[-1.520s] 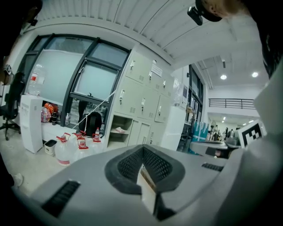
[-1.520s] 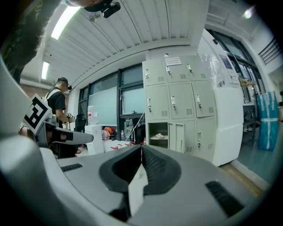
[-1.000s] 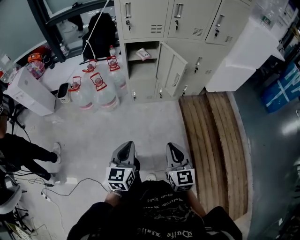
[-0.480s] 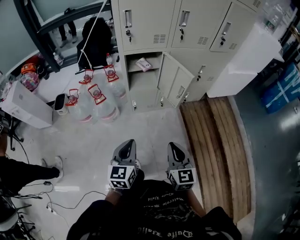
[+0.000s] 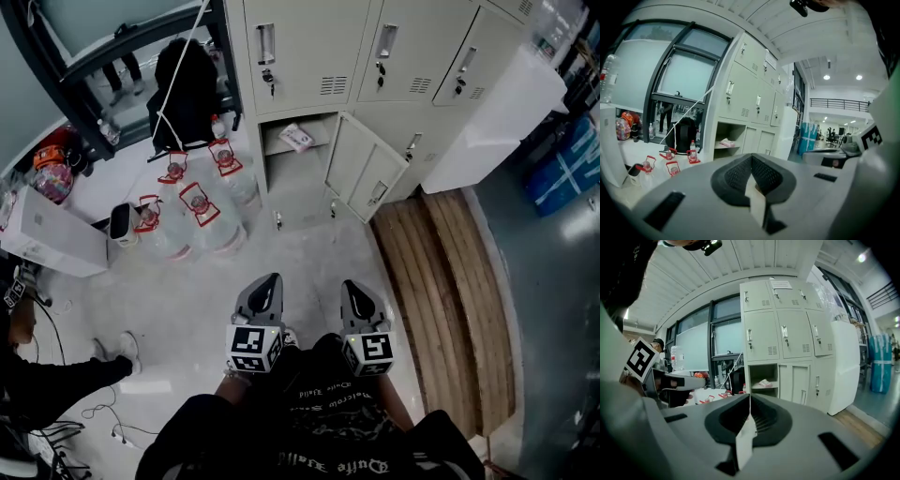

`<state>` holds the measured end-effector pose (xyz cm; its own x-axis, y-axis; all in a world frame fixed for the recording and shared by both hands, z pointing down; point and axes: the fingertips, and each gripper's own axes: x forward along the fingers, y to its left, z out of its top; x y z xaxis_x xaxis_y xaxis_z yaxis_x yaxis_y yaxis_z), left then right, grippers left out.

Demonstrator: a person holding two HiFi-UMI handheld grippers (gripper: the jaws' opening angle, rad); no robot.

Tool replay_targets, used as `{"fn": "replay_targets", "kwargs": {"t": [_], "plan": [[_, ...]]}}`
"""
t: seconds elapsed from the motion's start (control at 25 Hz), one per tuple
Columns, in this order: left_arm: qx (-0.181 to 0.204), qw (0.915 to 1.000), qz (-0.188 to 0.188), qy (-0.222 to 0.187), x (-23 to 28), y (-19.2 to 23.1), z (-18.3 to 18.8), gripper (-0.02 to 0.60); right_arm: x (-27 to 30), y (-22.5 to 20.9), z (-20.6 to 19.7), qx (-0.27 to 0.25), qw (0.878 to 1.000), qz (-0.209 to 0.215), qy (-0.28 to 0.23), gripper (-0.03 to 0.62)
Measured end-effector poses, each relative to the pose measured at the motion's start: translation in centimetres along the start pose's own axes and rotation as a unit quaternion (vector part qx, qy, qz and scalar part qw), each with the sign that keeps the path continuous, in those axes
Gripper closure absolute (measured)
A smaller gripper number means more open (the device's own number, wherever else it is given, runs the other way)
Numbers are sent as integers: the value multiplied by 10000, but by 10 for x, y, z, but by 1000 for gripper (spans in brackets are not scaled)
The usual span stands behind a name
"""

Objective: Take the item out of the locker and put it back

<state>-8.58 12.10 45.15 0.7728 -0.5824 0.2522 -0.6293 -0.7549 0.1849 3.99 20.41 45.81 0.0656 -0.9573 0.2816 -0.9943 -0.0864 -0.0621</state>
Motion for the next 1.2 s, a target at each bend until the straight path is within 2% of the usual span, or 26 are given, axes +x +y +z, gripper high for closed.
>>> {"fn": "replay_targets", "kwargs": {"t": [0.24,0.48,0.64,0.88,1.2], "plan": [[-60,10000,74,25,10,18,2,575,24,4,7,-47,10000,82,23,589],[-320,9988,359,46,37,33,-2,575,59,-15,19,-182,9994,275,73,589],[-279,9984,483,29,68,39,6,575,98,-36,30,-112,9990,423,69,589],[-185,9973,706,-95,110,50,30,575,149,-56,50,-394,9967,706,90,589],[-236,9935,1110,9,154,68,38,575,211,-82,58,-410,9934,1033,285,586]]}}
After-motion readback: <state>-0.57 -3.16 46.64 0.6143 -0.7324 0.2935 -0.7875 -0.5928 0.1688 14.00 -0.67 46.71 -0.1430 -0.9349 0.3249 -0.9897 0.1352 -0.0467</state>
